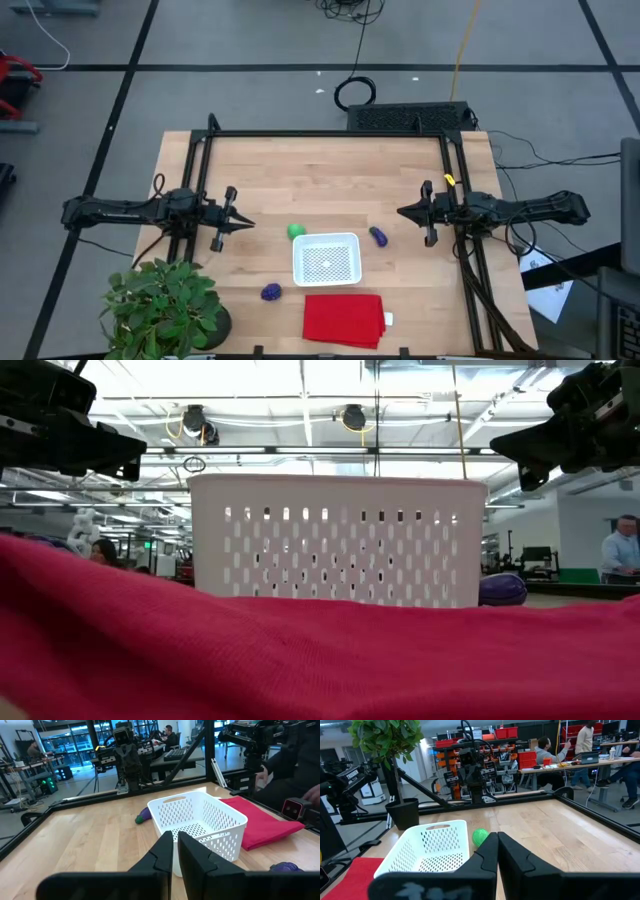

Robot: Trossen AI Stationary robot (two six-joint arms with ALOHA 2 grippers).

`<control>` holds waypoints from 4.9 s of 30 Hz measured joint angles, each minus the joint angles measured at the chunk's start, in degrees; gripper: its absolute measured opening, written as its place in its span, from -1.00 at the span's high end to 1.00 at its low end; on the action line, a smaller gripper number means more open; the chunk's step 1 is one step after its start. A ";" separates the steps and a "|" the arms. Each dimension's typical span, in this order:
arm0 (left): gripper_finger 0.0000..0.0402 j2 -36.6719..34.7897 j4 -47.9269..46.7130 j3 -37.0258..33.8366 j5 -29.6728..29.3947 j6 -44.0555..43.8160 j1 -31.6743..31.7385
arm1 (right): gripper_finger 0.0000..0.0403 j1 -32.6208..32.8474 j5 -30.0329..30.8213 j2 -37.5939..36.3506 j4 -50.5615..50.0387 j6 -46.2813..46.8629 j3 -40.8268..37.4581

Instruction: Pick and placing Produce into tupperware

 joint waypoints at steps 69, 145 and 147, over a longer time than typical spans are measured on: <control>0.85 0.02 0.00 0.00 0.00 0.00 -0.02 | 1.00 -0.10 0.33 0.00 0.19 -32.59 0.01; 0.85 0.00 6.42 0.00 -6.50 -6.88 0.00 | 1.00 0.01 0.02 0.01 9.46 1.50 -0.01; 0.85 0.00 6.98 0.00 -6.50 -6.61 0.00 | 1.00 0.01 0.02 0.01 9.46 1.51 -0.01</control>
